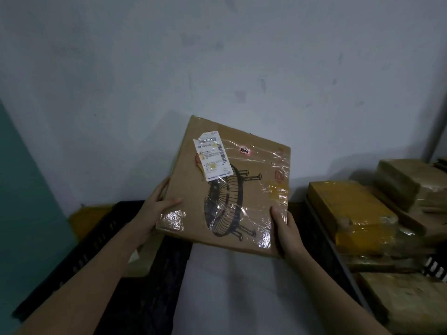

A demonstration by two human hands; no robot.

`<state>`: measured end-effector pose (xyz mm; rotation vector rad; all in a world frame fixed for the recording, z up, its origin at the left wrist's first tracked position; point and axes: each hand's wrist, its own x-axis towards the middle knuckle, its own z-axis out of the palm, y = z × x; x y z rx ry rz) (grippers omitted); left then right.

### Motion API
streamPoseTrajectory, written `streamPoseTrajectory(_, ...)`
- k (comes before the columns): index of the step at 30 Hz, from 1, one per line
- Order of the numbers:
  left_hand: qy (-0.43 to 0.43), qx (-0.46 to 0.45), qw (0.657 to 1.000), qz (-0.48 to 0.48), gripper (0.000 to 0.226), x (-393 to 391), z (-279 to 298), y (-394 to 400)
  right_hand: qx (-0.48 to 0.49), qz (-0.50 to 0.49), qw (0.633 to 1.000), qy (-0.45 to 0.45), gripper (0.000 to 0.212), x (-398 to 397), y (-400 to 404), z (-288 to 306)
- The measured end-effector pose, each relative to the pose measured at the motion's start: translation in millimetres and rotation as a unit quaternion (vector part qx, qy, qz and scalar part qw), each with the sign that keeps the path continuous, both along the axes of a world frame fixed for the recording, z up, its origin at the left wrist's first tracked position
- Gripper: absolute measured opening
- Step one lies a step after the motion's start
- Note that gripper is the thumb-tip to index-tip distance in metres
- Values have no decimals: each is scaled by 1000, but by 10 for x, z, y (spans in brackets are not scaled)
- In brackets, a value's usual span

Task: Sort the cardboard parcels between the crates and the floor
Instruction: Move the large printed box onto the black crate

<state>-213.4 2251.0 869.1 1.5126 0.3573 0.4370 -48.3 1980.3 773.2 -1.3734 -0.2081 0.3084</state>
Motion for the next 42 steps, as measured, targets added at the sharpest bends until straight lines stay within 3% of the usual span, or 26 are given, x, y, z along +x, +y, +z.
streamPoseTrajectory(6, -37, -37, 995, 80, 96, -281, 76, 208, -16, 56, 998, 21, 50, -49, 310, 89)
streamPoseTrajectory(10, -46, -28, 992, 114, 90, -559, 150, 458, -50, 74, 996, 6, 38, -205, 542, 201)
streamPoseTrajectory(16, -52, -29, 985, 161, 79, -1020, 202, 934, -113, 78, 990, 20, 58, -404, 844, 90)
streamPoseTrajectory(23, -23, -34, 982, 186, 78, -1645, 256, 1751, -245, 135, 960, -2, 53, -867, 1540, -172)
streamPoseTrajectory(27, 5, -27, 979, 204, 74, -2010, 268, 2184, -257, 196, 947, -4, 52, -1263, 2096, -320)
streamPoseTrajectory(32, 63, -41, 978, 195, 65, -2356, 73, 2646, -265, 140, 954, 23, 71, -1650, 2711, -750)
streamPoseTrajectory(36, 110, -49, 977, 173, 52, -2448, -102, 2910, -316, 53, 947, -14, 55, -1787, 2859, -855)
streamPoseTrajectory(39, 142, -60, 977, 145, 55, -2415, -226, 3026, -342, 46, 938, 13, 49, -1767, 2847, -853)
streamPoseTrajectory(42, 189, -80, 973, 108, 39, -2296, -342, 3039, -343, 42, 938, -7, 49, -1773, 2854, -893)
